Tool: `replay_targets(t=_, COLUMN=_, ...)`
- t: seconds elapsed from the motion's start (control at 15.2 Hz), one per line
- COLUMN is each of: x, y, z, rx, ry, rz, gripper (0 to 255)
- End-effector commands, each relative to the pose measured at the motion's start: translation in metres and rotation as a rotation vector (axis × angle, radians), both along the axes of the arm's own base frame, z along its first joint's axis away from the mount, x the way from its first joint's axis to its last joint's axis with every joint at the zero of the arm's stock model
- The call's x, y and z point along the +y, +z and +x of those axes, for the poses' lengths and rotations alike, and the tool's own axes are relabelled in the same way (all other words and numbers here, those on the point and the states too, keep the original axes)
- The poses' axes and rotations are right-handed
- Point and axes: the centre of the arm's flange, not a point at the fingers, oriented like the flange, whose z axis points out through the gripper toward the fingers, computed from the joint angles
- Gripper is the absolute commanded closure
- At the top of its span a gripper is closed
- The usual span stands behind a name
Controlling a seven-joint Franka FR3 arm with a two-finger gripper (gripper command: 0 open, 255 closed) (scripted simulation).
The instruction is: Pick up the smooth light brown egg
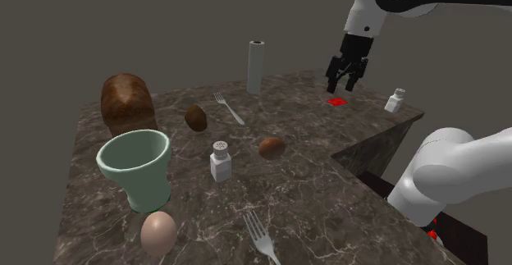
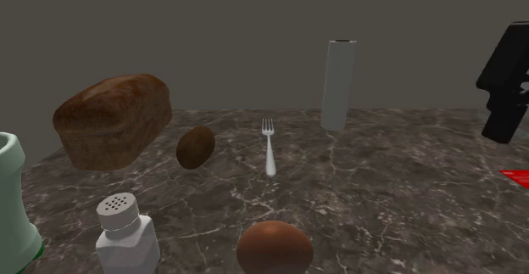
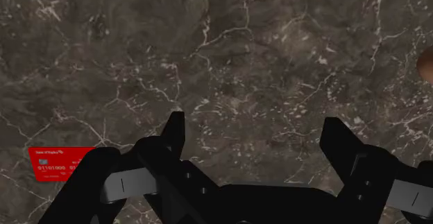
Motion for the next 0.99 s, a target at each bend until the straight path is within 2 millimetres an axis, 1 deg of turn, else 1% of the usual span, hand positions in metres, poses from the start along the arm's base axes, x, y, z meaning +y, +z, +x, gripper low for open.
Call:
replay_targets(t=0.0, x=0.0, y=0.0, z=0.0, rx=0.0, ry=0.0, rz=0.0, gripper=0)
replay_targets(t=0.26, x=0.05, y=-0.009, z=0.019, rx=-0.041, ry=0.132, rz=-0.024, gripper=0)
replay_targets(t=0.46, x=0.089, y=-0.016, z=0.029, rx=-0.071, ry=0.231, rz=-0.041, gripper=0)
replay_targets(t=0.73, x=0.142, y=-0.027, z=0.036, rx=-0.112, ry=0.363, rz=-0.065, gripper=0)
replay_targets(t=0.92, x=0.181, y=-0.035, z=0.038, rx=-0.142, ry=0.462, rz=-0.083, gripper=0)
